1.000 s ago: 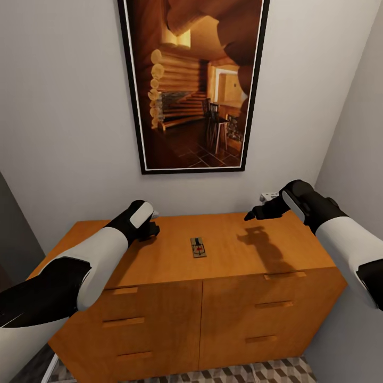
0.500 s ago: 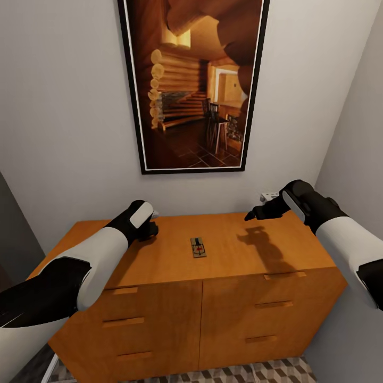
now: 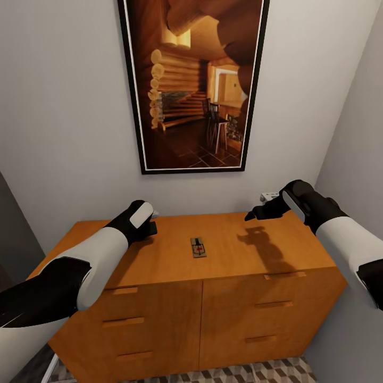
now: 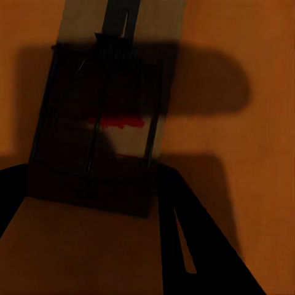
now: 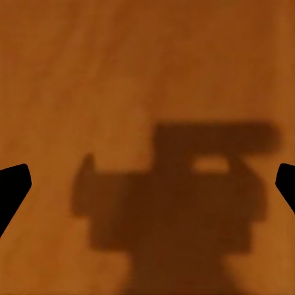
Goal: Take the four mousetraps from the cabinet in the bathroom and place them on the bathroom floor. Make sure all four end up on the same floor surface, and ensure that at least two of them are either under or directly next to the same bathroom sink.
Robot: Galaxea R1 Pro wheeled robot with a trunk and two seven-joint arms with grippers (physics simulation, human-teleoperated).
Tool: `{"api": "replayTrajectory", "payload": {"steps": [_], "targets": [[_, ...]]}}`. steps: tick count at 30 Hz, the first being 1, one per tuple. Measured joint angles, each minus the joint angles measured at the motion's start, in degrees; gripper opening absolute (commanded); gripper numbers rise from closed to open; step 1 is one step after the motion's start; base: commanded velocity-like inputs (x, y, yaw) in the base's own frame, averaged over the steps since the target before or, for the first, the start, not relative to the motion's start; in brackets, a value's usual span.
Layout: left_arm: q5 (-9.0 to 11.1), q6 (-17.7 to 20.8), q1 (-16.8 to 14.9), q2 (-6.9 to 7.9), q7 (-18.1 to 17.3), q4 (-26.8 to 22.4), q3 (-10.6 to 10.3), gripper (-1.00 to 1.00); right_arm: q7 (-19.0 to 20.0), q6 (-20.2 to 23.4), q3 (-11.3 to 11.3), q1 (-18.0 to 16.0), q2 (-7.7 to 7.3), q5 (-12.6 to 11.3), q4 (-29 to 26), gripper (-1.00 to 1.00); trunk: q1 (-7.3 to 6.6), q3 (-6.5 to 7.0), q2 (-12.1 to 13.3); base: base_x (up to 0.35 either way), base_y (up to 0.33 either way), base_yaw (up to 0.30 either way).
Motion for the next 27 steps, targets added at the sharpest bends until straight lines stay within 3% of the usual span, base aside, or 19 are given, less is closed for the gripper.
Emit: {"api": "replayTrajectory", "payload": {"steps": [27], "targets": [[-0.37,0.15,0.00,-0.07,0.07,0.03,-0.02,-1.00,0.02,0.00,0.15,0.00,-0.28,0.01,0.00,1.00,0.00,0.00,0.00,0.000,0.000,0.000]]}}
